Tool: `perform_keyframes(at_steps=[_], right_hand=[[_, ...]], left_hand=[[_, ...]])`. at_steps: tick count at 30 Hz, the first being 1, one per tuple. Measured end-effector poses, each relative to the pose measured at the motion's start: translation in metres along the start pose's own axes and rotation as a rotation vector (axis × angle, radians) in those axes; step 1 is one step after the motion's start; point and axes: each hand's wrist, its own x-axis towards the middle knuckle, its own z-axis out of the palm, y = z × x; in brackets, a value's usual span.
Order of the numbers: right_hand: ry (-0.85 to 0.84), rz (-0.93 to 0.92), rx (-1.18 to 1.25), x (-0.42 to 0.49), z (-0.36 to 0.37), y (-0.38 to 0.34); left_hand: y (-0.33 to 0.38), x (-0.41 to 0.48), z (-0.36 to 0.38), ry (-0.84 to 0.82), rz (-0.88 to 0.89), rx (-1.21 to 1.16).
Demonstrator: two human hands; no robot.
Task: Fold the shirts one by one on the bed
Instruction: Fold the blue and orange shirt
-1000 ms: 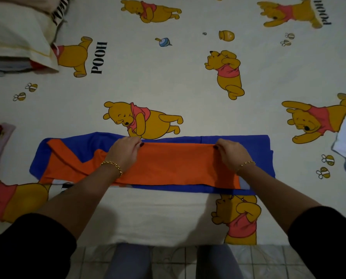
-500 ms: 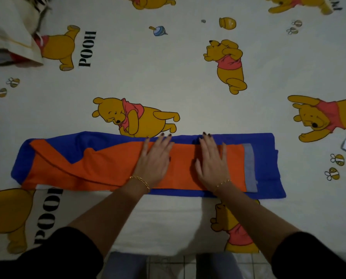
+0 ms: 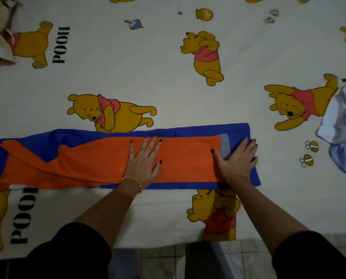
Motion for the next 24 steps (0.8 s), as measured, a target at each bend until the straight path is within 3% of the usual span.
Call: perform_keyframes(at_steps=[4,7,11,17,20,24], right_hand=[[-0.047,0.193,0.092,0.009,-0.022,-0.011],[-0.201,0.219,0.35,0.018,-0.032,-0.011],[-0.344,0.129,0.469,0.026,-0.055,-0.005],[-0.248,0.112,0.415,0.046,-0.115,0.044],[-0.317,0.011,0.368,0.055,-0.136,0.054],[-0.518,-0.161,0.476,0.035,-0.128,0.01]], left_hand=[[0.024,-0.007,-0.011,0.021,-0.114,-0.09],[0.045,-0.011,-0.021,0.05,-0.205,-0.227],[0.07,-0.012,-0.037,0.13,-0.251,-0.428],[0.107,-0.004,-0.061,0.218,-0.215,-0.649],[0.126,-0.001,-0.068,0.167,-0.246,-0.79],[0.147,0.008,-0.075,-0.017,-0.472,-1.194]])
